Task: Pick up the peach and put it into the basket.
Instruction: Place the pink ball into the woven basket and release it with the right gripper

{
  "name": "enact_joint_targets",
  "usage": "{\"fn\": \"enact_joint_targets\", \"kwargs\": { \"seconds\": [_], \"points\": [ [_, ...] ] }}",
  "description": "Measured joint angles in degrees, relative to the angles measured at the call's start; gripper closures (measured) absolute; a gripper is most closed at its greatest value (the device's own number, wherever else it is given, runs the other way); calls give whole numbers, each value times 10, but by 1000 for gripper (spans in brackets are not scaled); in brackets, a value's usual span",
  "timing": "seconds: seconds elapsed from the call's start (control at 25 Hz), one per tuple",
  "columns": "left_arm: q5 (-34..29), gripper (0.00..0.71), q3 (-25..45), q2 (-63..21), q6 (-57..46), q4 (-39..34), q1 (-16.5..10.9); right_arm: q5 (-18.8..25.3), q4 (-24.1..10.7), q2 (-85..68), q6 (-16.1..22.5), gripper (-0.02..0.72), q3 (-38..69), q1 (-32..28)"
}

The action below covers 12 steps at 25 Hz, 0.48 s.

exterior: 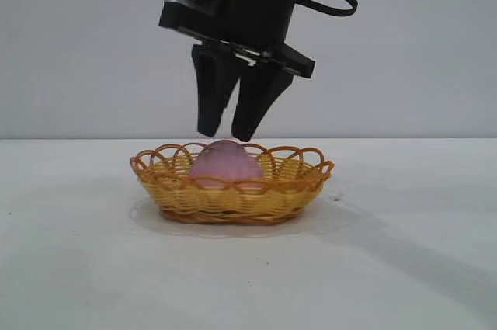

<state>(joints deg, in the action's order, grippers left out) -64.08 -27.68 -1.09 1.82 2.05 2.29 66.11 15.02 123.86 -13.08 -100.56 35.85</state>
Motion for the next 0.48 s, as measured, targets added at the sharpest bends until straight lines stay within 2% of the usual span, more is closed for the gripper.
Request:
{"fn": "enact_joint_targets", "kwargs": {
  "seconds": [0.12, 0.24, 0.48],
  "points": [
    [0, 402, 0, 0, 0, 0, 0, 13, -44, -15, 50, 286, 0, -30],
    [0, 402, 0, 0, 0, 0, 0, 32, -70, -20, 85, 286, 0, -88],
    [0, 402, 0, 0, 0, 0, 0, 36, -80, -20, 117, 286, 0, -207]
  ]
}}
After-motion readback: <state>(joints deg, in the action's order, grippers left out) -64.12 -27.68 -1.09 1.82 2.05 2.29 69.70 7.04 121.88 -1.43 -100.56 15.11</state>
